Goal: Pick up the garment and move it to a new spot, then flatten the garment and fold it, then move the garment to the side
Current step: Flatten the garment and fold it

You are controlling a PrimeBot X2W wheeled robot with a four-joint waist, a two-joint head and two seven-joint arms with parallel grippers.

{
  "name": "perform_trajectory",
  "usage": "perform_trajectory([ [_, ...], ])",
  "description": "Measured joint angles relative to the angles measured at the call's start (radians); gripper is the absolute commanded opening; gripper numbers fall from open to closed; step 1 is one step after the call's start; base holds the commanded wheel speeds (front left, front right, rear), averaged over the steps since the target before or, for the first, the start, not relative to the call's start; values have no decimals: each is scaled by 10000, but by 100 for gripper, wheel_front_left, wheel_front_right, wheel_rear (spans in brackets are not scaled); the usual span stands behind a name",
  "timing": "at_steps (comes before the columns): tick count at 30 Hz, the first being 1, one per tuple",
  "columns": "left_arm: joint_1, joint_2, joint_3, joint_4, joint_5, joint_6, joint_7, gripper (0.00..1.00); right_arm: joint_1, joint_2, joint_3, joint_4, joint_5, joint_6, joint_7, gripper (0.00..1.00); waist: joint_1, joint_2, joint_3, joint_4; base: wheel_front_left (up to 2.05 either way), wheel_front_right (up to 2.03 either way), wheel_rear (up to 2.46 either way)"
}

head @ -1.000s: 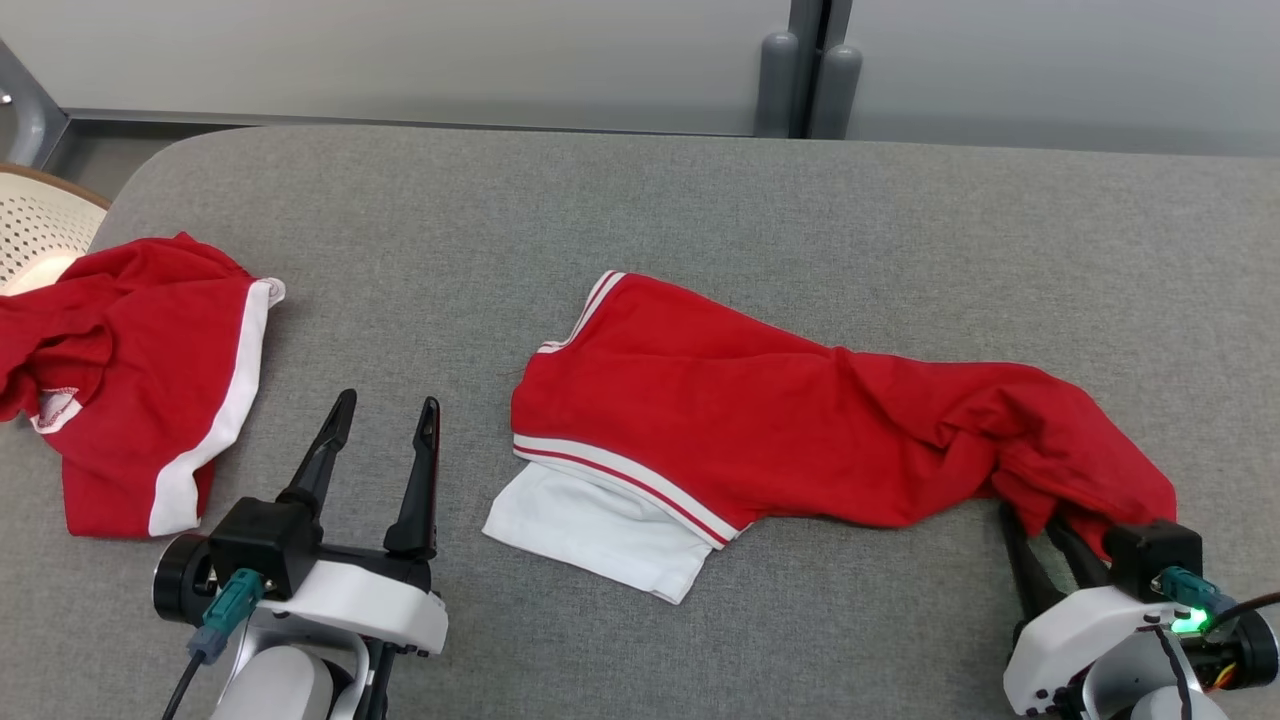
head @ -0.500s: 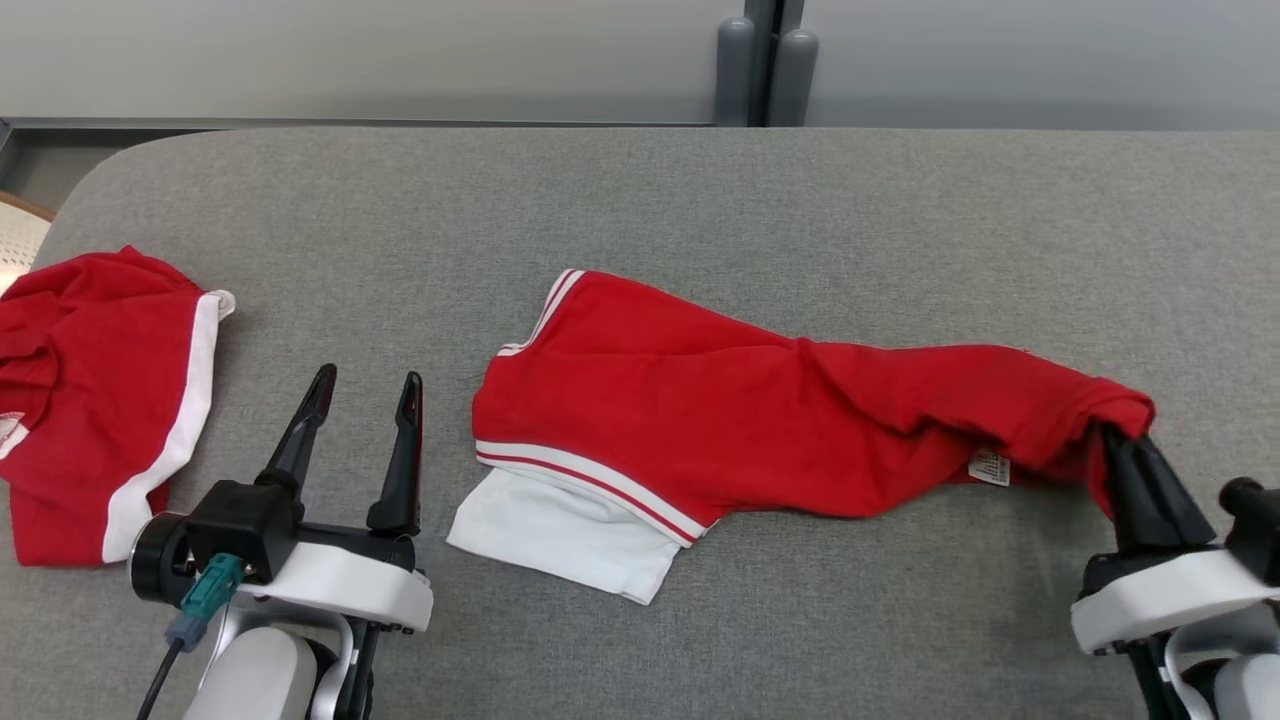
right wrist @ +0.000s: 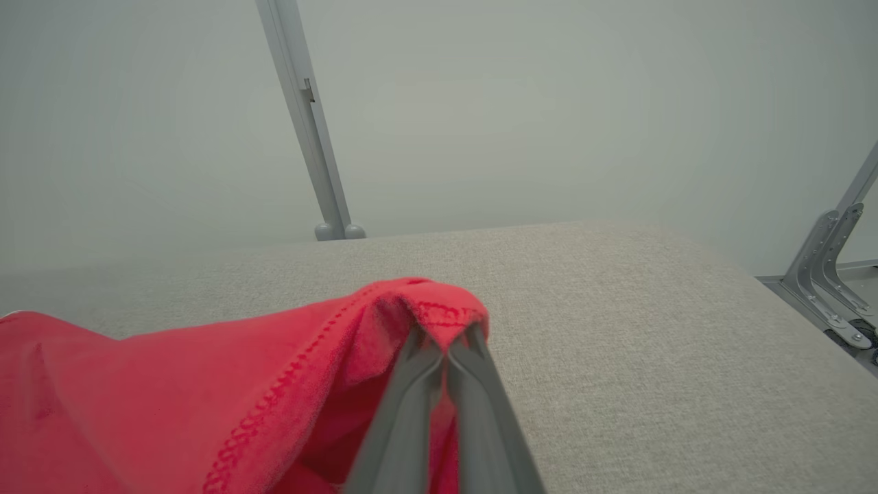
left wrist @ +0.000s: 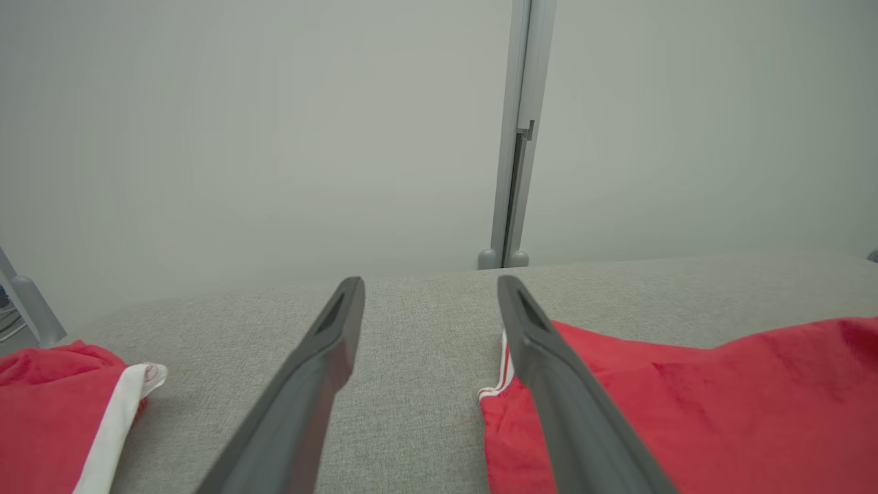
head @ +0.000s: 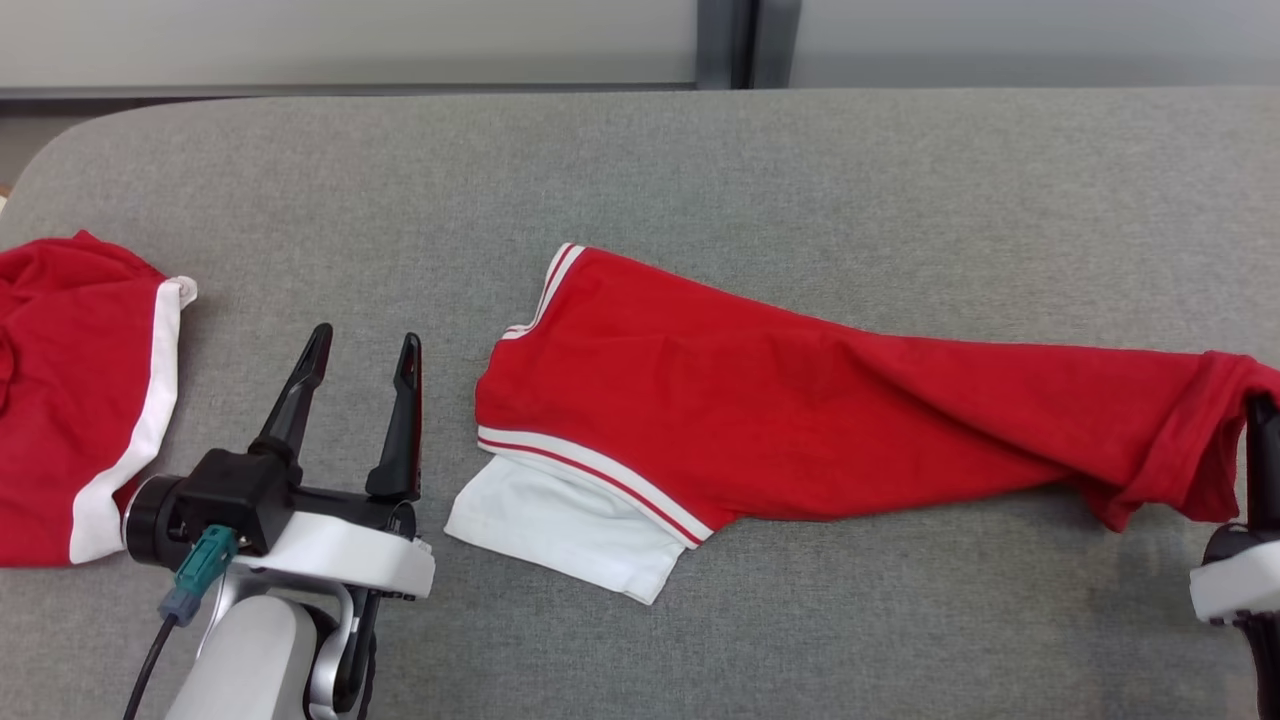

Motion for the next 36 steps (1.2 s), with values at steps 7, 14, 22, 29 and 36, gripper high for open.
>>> perform_trajectory([
  [7, -404, -232, -2, -144, 134, -130, 0, 100, -1520, -502, 389, 828, 362, 0, 253, 0, 0, 0, 641, 248, 0, 0, 0],
  [14, -976, -552, -113, -144, 343, -387, -2, 100, -3761, -1536, 1131, 2930, 926, 0, 545, 0, 0, 0, 1435, 629, 0, 0, 0],
  [22, -1186, -817, 63, 33, 533, -514, -15, 100, -4386, -1839, 2027, 4579, 1338, 0, -625, 100, 0, 0, 1850, 648, 0, 0, 0],
  [29, -709, -782, 546, 125, 654, -552, -15, 100, -2905, -1858, 1720, 3643, 1091, 0, -2136, 100, 0, 0, 1279, 266, 0, 0, 0],
  [36, 21, -688, 897, 167, 700, -500, -15, 100, -1402, -1131, 1689, 1377, 378, 0, -2090, 100, 0, 0, 417, -111, 0, 0, 0],
])
